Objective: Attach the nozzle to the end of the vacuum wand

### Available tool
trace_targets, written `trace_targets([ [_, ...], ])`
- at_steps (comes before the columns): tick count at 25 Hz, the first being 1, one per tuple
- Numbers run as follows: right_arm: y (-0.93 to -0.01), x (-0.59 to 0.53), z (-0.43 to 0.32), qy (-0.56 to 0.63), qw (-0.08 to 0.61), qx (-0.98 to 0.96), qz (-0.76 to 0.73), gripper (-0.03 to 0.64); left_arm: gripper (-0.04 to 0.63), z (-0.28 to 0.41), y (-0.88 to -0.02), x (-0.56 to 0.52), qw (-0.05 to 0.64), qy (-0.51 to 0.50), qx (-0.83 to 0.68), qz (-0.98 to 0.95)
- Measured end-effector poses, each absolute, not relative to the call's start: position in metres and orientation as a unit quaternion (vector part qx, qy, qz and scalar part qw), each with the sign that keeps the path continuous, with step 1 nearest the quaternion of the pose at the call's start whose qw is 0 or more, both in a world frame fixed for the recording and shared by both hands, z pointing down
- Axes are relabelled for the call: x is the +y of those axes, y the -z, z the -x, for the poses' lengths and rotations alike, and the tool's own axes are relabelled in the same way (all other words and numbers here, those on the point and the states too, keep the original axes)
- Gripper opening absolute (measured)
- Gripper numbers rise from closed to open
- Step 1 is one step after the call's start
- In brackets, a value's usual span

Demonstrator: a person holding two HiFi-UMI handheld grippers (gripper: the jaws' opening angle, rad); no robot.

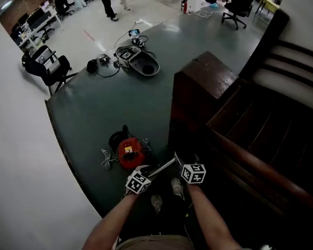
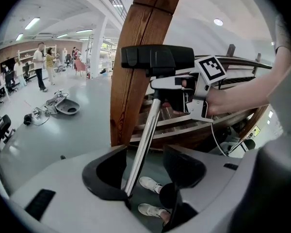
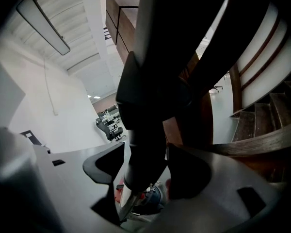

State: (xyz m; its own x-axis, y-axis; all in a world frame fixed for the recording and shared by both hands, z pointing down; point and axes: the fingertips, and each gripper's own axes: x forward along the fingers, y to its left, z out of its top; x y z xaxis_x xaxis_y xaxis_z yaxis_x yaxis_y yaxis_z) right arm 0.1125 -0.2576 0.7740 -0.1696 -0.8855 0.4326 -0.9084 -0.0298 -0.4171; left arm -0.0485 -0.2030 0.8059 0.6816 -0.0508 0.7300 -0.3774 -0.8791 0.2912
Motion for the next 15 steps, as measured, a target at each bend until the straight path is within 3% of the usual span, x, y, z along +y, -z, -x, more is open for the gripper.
trace_targets([
  [4,-0.772,-0.247,-0.117,-0.31,0.023,-0.679,-0.665,0.281,0.227,0.063,-0.791,-0.2,0.212,-0.365,-0.134,-0.897],
  [15,-0.71,-0.184,-0.116,-0.288,0.017,-0.663,-0.691,0.282,0.227,0.12,-0.705,-0.187,0.216,-0.254,-0.22,-0.917],
])
